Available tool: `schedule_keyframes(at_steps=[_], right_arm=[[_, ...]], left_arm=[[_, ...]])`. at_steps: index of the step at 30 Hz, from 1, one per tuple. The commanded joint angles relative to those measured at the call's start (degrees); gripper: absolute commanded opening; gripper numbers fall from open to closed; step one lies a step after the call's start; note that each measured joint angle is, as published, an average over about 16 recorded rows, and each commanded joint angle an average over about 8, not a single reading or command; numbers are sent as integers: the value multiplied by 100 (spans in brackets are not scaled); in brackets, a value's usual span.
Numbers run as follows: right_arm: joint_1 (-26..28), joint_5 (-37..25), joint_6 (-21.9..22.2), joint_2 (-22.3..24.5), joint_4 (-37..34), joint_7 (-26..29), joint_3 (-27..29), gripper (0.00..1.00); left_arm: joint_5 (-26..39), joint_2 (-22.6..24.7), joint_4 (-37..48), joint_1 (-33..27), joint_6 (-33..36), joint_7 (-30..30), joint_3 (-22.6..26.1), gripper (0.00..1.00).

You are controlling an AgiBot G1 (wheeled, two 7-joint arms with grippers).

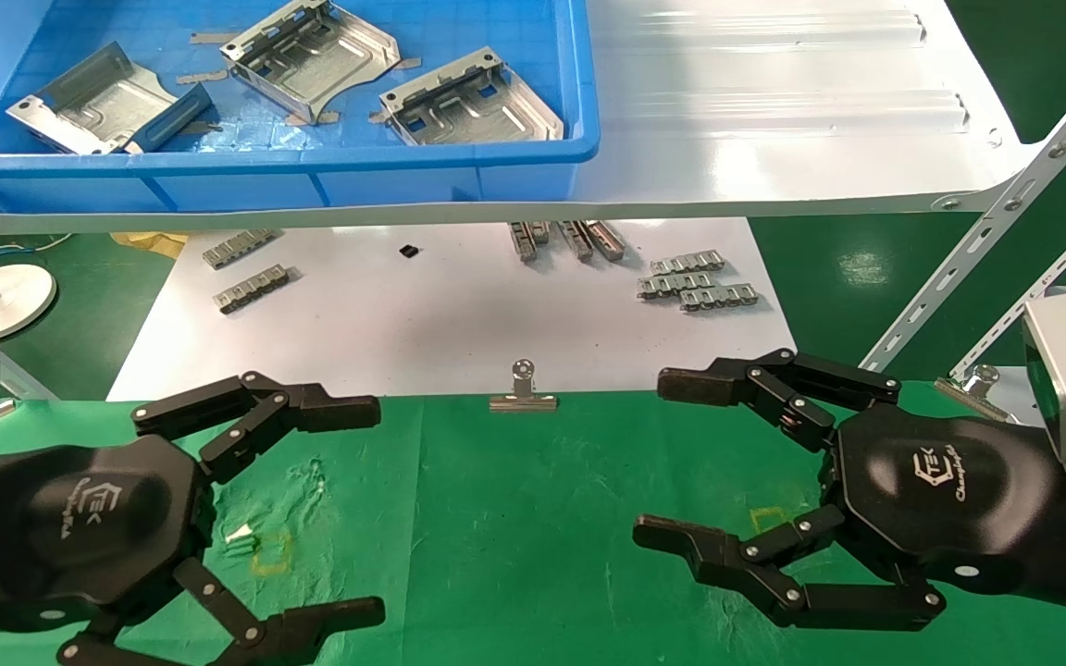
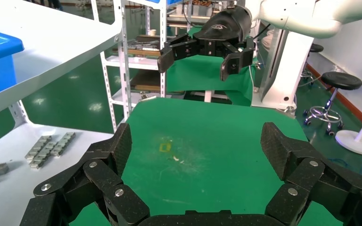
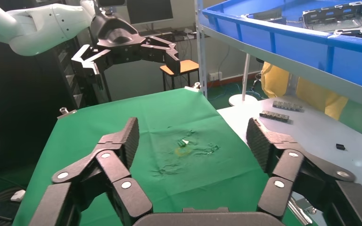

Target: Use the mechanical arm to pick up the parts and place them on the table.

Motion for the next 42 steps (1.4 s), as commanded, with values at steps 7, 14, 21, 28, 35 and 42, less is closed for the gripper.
schedule_keyframes(at_steps=[7,14,21,28,35,42], right_arm=[[0,0,0,0,0,0,0,0],[0,0,0,0,0,0,0,0],[0,0,0,0,0,0,0,0],[0,0,0,0,0,0,0,0],[0,0,0,0,0,0,0,0],[0,0,0,0,0,0,0,0]], left_arm=[[0,0,0,0,0,0,0,100],[0,0,0,0,0,0,0,100],[-1,-1,-2,2,0,0,0,100],[-1,4,-18,-75,-7,23,-23,100],[377,66,68,-859,-316,181,-118,100],[1330,661,1198,-2470,-948,65,158,100]])
